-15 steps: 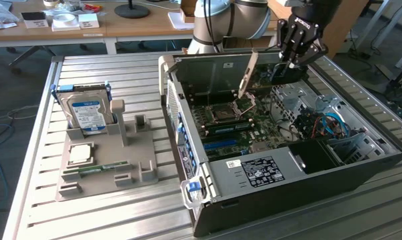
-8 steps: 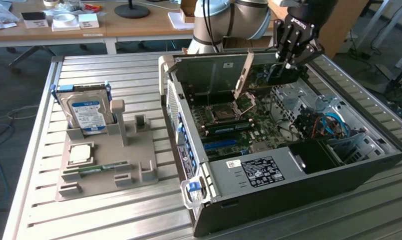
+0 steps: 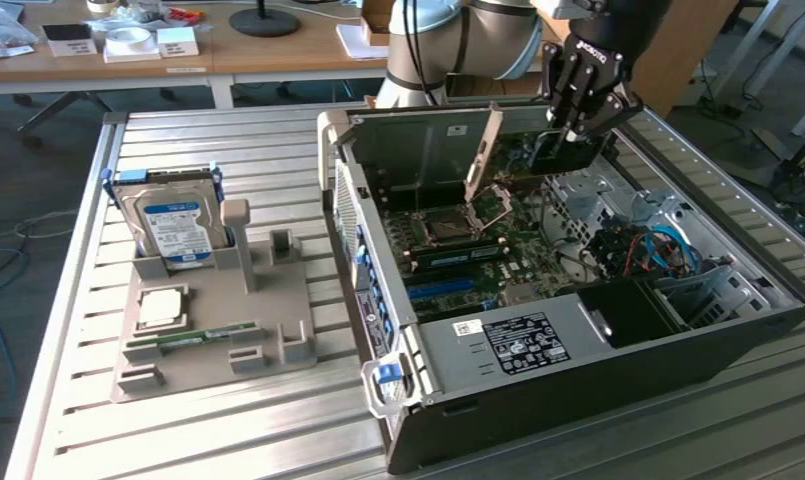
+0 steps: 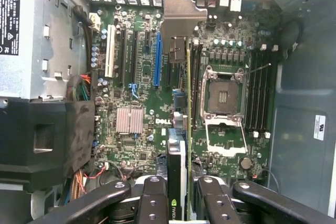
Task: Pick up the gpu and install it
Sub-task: 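Insert the gpu into the slot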
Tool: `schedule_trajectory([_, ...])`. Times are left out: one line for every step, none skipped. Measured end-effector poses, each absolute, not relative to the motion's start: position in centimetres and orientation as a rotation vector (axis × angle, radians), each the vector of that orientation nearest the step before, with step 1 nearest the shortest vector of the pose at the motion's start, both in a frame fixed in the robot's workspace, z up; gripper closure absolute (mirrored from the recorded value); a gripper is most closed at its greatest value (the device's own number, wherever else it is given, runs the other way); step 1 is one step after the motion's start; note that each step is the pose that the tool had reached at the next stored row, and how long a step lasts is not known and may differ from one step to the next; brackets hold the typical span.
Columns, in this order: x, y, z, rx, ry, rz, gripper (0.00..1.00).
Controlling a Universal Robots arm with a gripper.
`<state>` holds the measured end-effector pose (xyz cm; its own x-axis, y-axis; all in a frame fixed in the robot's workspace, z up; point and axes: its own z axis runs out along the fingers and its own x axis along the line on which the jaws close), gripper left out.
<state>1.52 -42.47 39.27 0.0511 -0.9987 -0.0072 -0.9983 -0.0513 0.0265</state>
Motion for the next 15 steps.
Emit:
schedule_trajectory([1.47,-42.47,39.24,2.267,-2.154,-0.036,0.73])
schedule_trajectory([1.44,-42.47,39.23,2.267,-2.154,-0.036,0.73])
schedule_trajectory([1.44,-42.48,39.23,2.267,-2.154,-0.036,0.73])
schedule_trajectory([1.44,-42.48,39.23,2.267,-2.154,-0.036,0.73])
schedule_trajectory([1.44,-42.47,39.22,2.267,-2.154,-0.036,0.73])
schedule_trajectory([1.44,-42.47,39.22,2.267,-2.154,-0.036,0.73])
schedule_trajectory([1.44,-42.47,39.22,2.267,-2.154,-0.036,0.73])
schedule_trajectory([1.44,-42.47,39.22,2.267,-2.154,-0.036,0.73])
schedule_trajectory([1.44,-42.47,39.21,2.267,-2.154,-0.036,0.73])
schedule_trajectory([1.44,-42.47,39.14,2.267,-2.154,-0.037,0.73])
schedule_trajectory([1.44,-42.47,39.06,2.267,-2.154,-0.037,0.73])
schedule_trajectory([1.44,-42.47,38.98,2.267,-2.154,-0.037,0.73])
schedule_trajectory([1.44,-42.47,38.93,2.267,-2.154,-0.036,0.73])
schedule_trajectory([1.44,-42.47,38.89,2.267,-2.154,-0.036,0.73])
schedule_trajectory([1.44,-42.47,38.86,2.267,-2.154,-0.036,0.73])
